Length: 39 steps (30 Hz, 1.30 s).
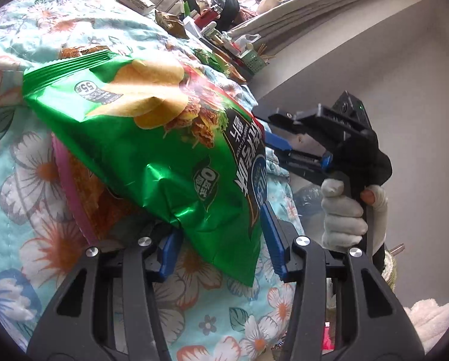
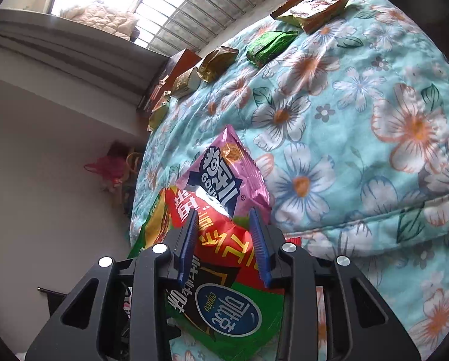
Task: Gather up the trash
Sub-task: 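Grasp the green chip bag with the left tool while the right tool grasps the pink snack bag, then carry the green chip bag and pink snack bag toward the blue wastebasket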
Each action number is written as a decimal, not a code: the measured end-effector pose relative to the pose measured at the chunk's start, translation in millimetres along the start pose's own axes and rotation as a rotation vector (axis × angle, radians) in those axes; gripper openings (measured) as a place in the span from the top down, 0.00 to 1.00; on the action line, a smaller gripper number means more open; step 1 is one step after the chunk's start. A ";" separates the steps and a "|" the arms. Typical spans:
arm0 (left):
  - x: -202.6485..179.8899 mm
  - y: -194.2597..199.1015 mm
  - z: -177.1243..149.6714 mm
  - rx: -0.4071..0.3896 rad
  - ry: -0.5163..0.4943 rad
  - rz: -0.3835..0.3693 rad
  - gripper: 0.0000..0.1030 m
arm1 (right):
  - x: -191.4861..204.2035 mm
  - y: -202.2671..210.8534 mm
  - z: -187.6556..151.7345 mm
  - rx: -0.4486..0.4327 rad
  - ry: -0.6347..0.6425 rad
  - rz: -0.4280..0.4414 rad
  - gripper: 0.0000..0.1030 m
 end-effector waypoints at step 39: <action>-10.0 194.3 44.6 -0.271 -0.324 0.679 0.92 | 4.8 -75.1 -66.3 0.087 -0.255 0.170 0.85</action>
Point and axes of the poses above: each gripper's, at about its wrist camera, not at the fingertips, and y roughly against the way its jaws point, x to its left, z to its top, the point moved 2 cm from there along -y, roughly the way its jaws point, and after that the axes turned 9 degrees about -y, right-handed, at the moved point
